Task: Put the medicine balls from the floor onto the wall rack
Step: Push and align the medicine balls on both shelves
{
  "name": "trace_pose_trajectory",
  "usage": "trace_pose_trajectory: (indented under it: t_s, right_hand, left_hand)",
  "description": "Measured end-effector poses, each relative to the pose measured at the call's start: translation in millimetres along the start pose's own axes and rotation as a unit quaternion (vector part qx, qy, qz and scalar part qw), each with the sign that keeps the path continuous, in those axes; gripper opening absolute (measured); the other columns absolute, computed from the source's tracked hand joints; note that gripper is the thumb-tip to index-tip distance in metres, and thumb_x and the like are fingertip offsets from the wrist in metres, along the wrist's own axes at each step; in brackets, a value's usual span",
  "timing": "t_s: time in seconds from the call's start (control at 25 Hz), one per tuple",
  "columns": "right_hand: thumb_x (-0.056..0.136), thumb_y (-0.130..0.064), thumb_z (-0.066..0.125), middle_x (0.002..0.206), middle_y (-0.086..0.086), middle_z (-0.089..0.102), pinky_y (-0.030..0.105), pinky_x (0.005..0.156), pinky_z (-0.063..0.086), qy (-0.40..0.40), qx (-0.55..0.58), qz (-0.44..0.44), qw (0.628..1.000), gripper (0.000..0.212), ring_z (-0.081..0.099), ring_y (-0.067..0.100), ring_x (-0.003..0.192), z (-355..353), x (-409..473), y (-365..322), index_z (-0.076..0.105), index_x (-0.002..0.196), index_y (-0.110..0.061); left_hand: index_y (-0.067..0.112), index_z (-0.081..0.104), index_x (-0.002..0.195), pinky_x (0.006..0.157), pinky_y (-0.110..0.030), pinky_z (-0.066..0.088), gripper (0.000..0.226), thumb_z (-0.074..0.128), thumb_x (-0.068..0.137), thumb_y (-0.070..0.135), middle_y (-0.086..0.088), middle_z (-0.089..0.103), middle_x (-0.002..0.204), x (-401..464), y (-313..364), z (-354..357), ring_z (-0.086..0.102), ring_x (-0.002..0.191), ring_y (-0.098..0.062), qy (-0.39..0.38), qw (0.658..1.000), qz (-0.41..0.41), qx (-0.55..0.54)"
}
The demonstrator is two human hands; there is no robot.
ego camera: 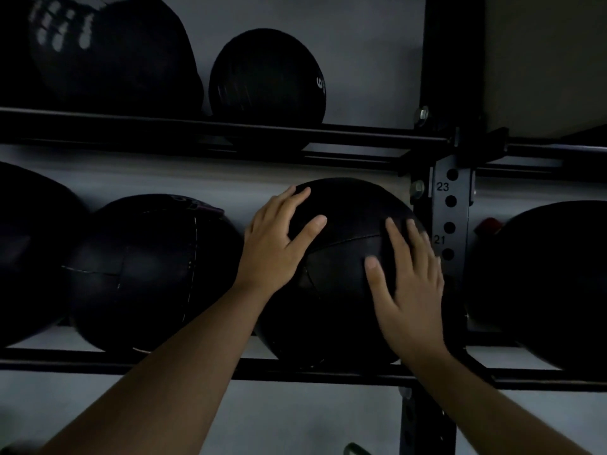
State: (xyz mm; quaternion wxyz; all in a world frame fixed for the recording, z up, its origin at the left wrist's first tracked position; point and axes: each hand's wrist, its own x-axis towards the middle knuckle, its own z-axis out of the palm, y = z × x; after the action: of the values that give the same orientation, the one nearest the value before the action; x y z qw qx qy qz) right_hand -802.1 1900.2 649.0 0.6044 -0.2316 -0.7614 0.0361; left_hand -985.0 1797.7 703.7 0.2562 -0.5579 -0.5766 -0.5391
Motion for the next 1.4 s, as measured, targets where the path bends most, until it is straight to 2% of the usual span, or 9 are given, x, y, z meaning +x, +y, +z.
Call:
trace_pose_trajectory:
  t_s: [0.16,0.28,0.52,0.72,0.92,1.08,1.16,1.28,1.4]
  right_hand:
    - [0.1,-0.061,0.025,0.177,0.004,0.017,0.057,0.13,0.008,0.032,-0.008,-0.003,0.999,0.071,0.005,0.025,0.165,8,-12,-2,0.026,0.165,-0.032]
    - [0.099,-0.061,0.023,0.177,0.006,0.016,0.057,0.13,0.007,0.001,-0.021,-0.002,1.0,0.073,0.005,0.028,0.164,3,-12,-6,0.025,0.165,-0.03]
    - [0.096,-0.058,0.038,0.152,0.014,0.043,0.06,0.119,0.027,-0.013,-0.089,0.001,0.996,0.061,0.038,0.04,0.144,-23,16,-24,0.046,0.146,-0.024]
    - [0.102,-0.045,0.046,0.16,0.017,0.044,0.056,0.13,0.011,-0.046,-0.154,-0.058,0.985,0.052,0.029,0.039,0.156,15,38,-95,0.055,0.147,-0.021]
    - [0.103,-0.046,0.043,0.157,0.02,0.046,0.051,0.131,-0.001,-0.108,-0.177,-0.014,0.978,0.052,0.024,0.037,0.158,87,40,-170,0.054,0.147,-0.02]
    - [0.104,-0.053,0.04,0.156,0.025,0.047,0.05,0.128,0.018,-0.184,-0.077,0.076,0.977,0.062,0.036,0.04,0.149,141,26,-223,0.042,0.155,-0.018]
    - [0.1,-0.065,0.038,0.164,0.022,0.032,0.056,0.126,0.026,-0.22,0.011,0.141,0.965,0.076,0.028,0.042,0.154,163,7,-243,0.025,0.164,-0.025]
    - [0.089,-0.083,0.035,0.175,0.014,0.004,0.065,0.127,0.014,-0.172,0.079,0.215,0.958,0.096,0.004,0.041,0.161,195,-8,-266,0.002,0.166,-0.036]
    - [0.082,-0.092,0.031,0.175,0.014,0.003,0.064,0.127,0.008,-0.131,0.068,0.24,0.96,0.102,0.004,0.042,0.161,218,-2,-268,0.003,0.165,-0.039]
  left_hand:
    - [0.046,0.036,0.156,0.128,-0.055,0.022,0.068,0.038,0.094,0.073,0.017,0.029,0.17,0,0,-2,0.02,0.16,-0.014,-0.02,1.0,-0.015,0.006]
    - [0.046,0.03,0.159,0.129,-0.055,0.017,0.064,0.039,0.1,0.068,0.015,0.023,0.173,-3,7,-9,0.014,0.161,-0.013,-0.056,0.997,-0.04,0.022]
    - [0.046,0.016,0.164,0.128,-0.056,0.015,0.069,0.032,0.101,0.07,0.01,0.011,0.177,1,18,-41,0.013,0.162,-0.02,-0.172,0.976,-0.039,0.129]
    - [0.04,0.028,0.162,0.128,-0.052,0.007,0.057,0.025,0.107,0.059,0.007,0.026,0.173,6,-21,-101,0.019,0.16,-0.02,-0.205,0.954,-0.014,0.22]
    - [0.041,0.031,0.158,0.127,-0.058,0.008,0.059,0.027,0.104,0.063,0.006,0.019,0.175,-1,-111,-202,0.009,0.162,-0.025,-0.162,0.944,-0.053,0.281]
    - [0.032,0.026,0.162,0.122,-0.054,0.025,0.08,0.032,0.096,0.077,-0.005,0.022,0.173,-2,-181,-263,0.023,0.158,-0.034,-0.092,0.955,-0.248,0.134]
    - [0.03,0.026,0.163,0.121,-0.048,0.029,0.088,0.037,0.092,0.081,-0.005,0.023,0.173,-2,-199,-268,0.028,0.157,-0.03,-0.104,0.957,-0.265,0.05]
    - [0.034,0.025,0.164,0.121,-0.046,0.029,0.095,0.041,0.086,0.086,-0.001,0.024,0.173,3,-207,-260,0.03,0.157,-0.028,-0.134,0.957,-0.258,-0.015]
    - [0.028,0.043,0.154,0.119,-0.046,0.039,0.087,0.046,0.087,0.083,-0.007,0.045,0.159,10,-205,-253,0.048,0.144,-0.031,-0.091,0.954,-0.275,-0.075]
